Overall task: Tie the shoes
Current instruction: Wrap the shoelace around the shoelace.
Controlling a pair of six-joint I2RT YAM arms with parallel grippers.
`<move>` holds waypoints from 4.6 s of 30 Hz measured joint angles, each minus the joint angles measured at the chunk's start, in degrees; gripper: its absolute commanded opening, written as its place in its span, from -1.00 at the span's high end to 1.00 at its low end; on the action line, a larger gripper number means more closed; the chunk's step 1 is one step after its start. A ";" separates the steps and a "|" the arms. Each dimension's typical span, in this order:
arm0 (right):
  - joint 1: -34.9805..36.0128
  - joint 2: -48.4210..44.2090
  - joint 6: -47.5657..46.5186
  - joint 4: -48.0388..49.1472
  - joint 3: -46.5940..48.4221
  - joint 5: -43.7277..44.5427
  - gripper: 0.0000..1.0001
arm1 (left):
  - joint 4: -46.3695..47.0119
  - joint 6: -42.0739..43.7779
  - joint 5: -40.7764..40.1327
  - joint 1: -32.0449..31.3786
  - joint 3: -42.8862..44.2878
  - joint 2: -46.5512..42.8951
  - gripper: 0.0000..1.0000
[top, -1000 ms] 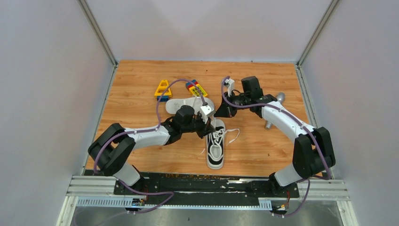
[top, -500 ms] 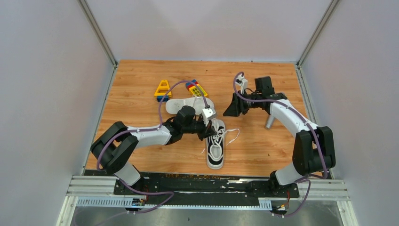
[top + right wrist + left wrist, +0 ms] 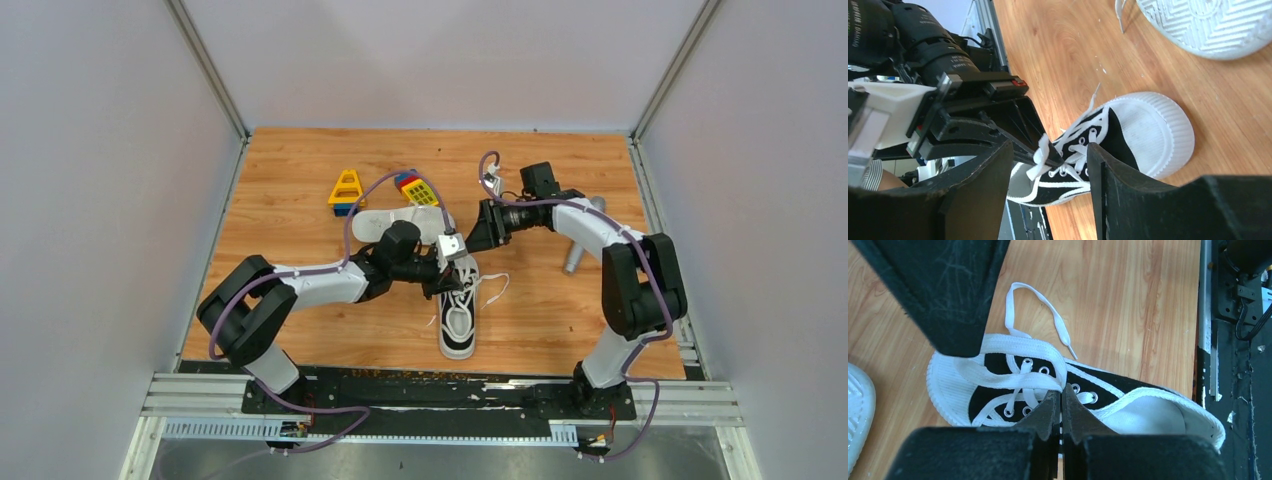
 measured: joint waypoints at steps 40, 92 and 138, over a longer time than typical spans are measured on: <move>2.49 4.87 2.10 -2.60 6.05 4.00 1.00 | -0.96 2.01 -2.60 0.00 1.22 1.38 0.52; -4.11 -2.75 -8.48 -12.72 -0.04 29.05 0.07 | -3.96 -1.81 -2.71 2.05 2.43 0.44 1.00; 4.33 0.94 -4.98 -14.23 -5.11 47.04 0.22 | -7.04 7.61 -1.31 2.05 2.43 -0.50 1.00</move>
